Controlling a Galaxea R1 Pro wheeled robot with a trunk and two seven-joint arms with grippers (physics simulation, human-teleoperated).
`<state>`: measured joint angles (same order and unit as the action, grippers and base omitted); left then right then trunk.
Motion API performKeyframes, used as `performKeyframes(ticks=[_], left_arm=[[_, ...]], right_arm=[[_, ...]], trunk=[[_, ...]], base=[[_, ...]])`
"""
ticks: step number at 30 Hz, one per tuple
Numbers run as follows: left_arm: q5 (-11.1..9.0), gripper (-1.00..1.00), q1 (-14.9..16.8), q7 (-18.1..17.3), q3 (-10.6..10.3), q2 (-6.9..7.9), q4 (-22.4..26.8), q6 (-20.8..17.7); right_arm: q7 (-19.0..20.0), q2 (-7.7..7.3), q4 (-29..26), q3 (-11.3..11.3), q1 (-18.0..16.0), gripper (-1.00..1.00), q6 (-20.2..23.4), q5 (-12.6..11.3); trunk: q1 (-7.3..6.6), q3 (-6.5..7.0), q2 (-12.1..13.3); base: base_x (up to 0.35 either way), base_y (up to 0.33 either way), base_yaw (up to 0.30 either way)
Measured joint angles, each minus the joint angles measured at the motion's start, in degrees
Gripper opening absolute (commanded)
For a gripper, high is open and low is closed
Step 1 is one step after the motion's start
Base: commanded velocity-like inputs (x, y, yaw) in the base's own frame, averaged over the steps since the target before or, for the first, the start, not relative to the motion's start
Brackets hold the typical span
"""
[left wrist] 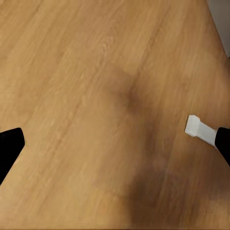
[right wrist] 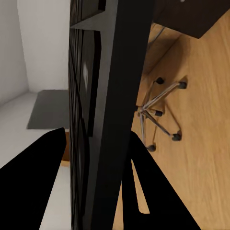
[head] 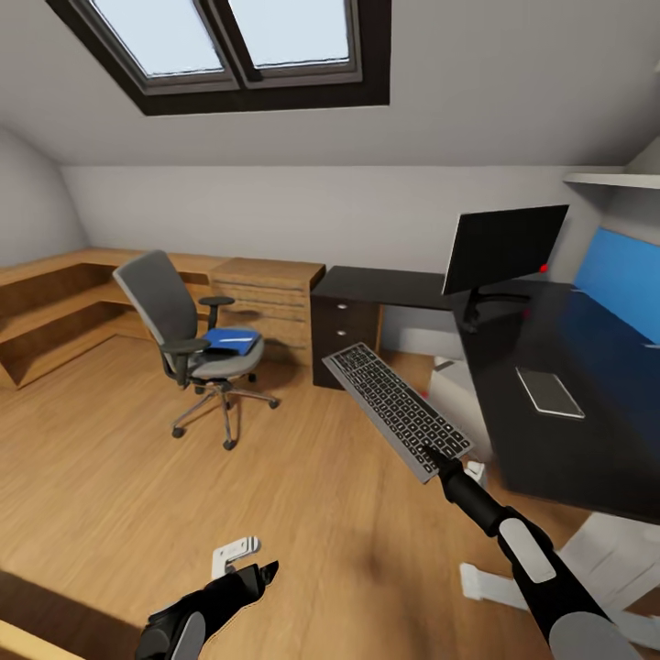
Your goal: In the bedroom, organize the workspace by keeping the computer under the desk, ensuring the monitor is on the desk, placing the keyboard on the desk next to the monitor, placing the mouse on the desk next to the keyboard, moving the folder from the swivel chair onto the desk next to the mouse, stacking the notebook on top of the folder with the pen on top of the notebook, and positioning the swivel chair next to the desk.
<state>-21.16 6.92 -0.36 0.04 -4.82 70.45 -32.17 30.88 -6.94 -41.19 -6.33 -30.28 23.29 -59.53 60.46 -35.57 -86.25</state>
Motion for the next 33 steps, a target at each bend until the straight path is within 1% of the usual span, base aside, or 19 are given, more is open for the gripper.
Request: performKeyframes(ticks=[3,6,9,16,26,33], left_arm=[[0.0,1.00,0.0,0.0,0.0,0.00,0.0,0.0],[0.0,1.00,0.0,0.0,0.0,0.00,-0.1,0.0],[0.0,1.00,0.0,0.1,-0.1,-0.03,-1.1,0.0],[0.0,1.00,0.0,0.0,-0.2,0.00,-1.6,-0.1],[0.1,1.00,0.0,0.0,-0.2,0.01,-1.6,0.0],[0.1,1.00,0.0,0.0,-0.2,0.00,-1.6,0.0]], right_arm=[[0.2,0.00,0.1,0.3,0.0,-1.00,-0.1,0.0],[0.2,-0.02,0.1,0.2,0.0,-1.00,-0.1,-0.1],[0.2,0.00,0.0,0.3,0.0,-1.00,-0.1,-0.1],[0.2,0.06,0.0,0.3,0.0,-1.00,-0.1,-0.1],[0.2,0.05,0.1,0.3,0.0,-1.00,-0.2,-0.1],[0.2,-0.01,0.1,0.3,0.0,-1.00,-0.2,0.0]], trunk=[[0.00,0.01,0.0],[0.00,0.13,0.0],[0.02,0.31,0.0],[0.01,0.77,0.0],[0.00,1.48,0.0],[-0.01,1.73,0.0]], base=[[0.243,0.247,-0.020],[0.243,0.247,-0.175],[0.084,0.071,-0.193],[0.083,0.038,-0.192],[0.266,0.147,-0.169],[0.298,0.159,-0.032]])
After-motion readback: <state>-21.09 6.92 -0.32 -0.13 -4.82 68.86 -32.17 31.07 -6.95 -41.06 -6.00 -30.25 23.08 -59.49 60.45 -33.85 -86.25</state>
